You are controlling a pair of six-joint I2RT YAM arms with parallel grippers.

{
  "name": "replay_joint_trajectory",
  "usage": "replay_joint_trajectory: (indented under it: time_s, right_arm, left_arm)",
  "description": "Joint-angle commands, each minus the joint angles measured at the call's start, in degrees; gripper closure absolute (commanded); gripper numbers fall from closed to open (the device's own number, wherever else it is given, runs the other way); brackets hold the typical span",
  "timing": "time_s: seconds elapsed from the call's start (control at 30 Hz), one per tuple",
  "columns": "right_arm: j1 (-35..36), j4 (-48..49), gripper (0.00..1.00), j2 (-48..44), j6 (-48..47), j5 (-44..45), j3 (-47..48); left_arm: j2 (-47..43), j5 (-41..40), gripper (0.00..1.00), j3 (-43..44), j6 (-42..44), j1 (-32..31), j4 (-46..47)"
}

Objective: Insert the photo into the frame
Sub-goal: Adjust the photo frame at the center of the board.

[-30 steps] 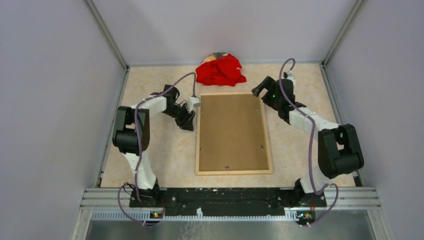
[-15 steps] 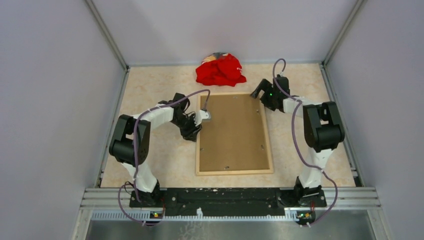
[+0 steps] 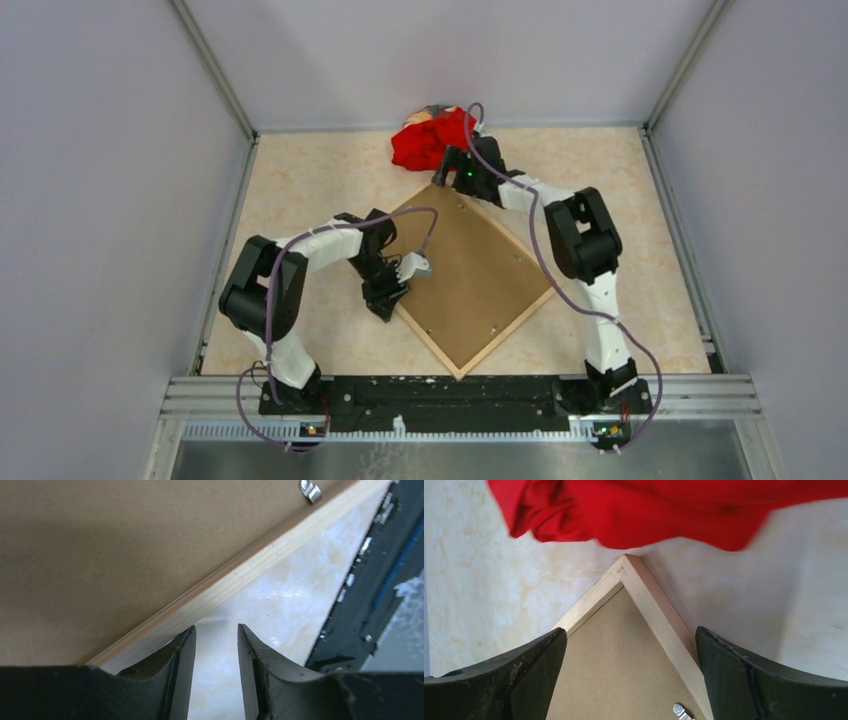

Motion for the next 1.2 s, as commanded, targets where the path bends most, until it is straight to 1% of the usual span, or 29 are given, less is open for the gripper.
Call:
replay_joint_trajectory:
  time_s: [0.0, 0.1, 0.2, 0.23, 0.27, 0.3, 0.33, 0.4, 0.43, 0.5, 0.6, 0.7, 0.8, 0.93, 1.07, 1.17]
  right_arm:
    - [9.28, -9.03, 0.01, 3.2, 1.05, -12.92, 9.47]
    - [9.02, -12.23, 0.01, 0.68, -1.33, -11.16, 11.0]
    - [7.3, -13.7, 0.01, -5.82, -3.47, -8.9, 7.35]
    - [6.7, -14.17, 0.01, -8.59, -3.88, -7.73, 5.44]
    - [6.04, -14.14, 0.01, -11.51, -4.2, -6.54, 1.47]
    - [5.48, -13.81, 0.01, -15.06, -4.41, -5.51, -0.61]
    - [4.95, -13.47, 0.01, -18.37, -4.52, -4.59, -5.42]
    - [3.89, -13.2, 0.01, -24.34, -4.54, -2.99, -11.09]
    - [3.42, -14.55, 0.01, -26.11, -4.85, -2.09, -12.76]
    - [2.94, -17.43, 0.01, -30.19, -5.23, 0.48, -16.43]
    - [2.38, -19.65, 0.01, -38.36, -2.93, 2.97, -25.4]
    - [1.6, -23.12, 0.01, -47.57, 0.45, 4.35, -35.19]
    - [0.93, -24.3, 0.01, -57.38, 3.98, 3.53, -45.31]
    - [0.48, -28.34, 0.01, -67.34, 7.11, 3.21, -53.99]
    - [0.32, -29.39, 0.01, -74.08, 10.52, 1.28, -61.31]
    - [-0.13, -28.78, 0.01, -74.92, 11.33, 0.76, -64.17]
  left_arm:
    - [2.43, 1.91, 0.53, -0.07, 0.71, -2.88, 9.0]
    - [2.26, 2.68, 0.46, 2.82, 1.29, -2.85, 4.51]
    - [0.47, 4.59, 0.35, 6.37, 3.85, -1.83, -1.88]
    - [-0.21, 5.35, 0.27, 7.85, 5.03, -1.0, -4.33]
    - [-0.88, 6.15, 0.21, 9.33, 6.46, -0.19, -6.81]
    - [-1.36, 7.14, 0.17, 11.18, 8.04, 0.92, -9.59]
    - [-1.63, 8.21, 0.17, 13.05, 9.98, 2.24, -12.5]
    - [-1.79, 9.8, 0.16, 16.41, 12.61, 5.51, -15.74]
    - [-1.55, 9.9, 0.17, 17.87, 13.42, 7.1, -16.51]
    - [-0.36, 8.76, 0.18, 21.35, 11.68, 11.1, -14.48]
    - [4.03, 5.9, 0.23, 27.21, 4.32, 16.62, -7.04]
    - [10.18, 2.84, 0.3, 32.4, -3.13, 20.31, 1.34]
    - [14.75, -1.91, 0.41, 35.22, -8.1, 21.77, 8.19]
    - [18.8, -5.51, 0.54, 36.07, -10.82, 21.96, 13.44]
    - [20.59, -5.25, 0.56, 33.57, -11.02, 21.55, 14.4]
    - [19.64, -4.9, 0.57, 28.69, -10.14, 20.98, 15.64]
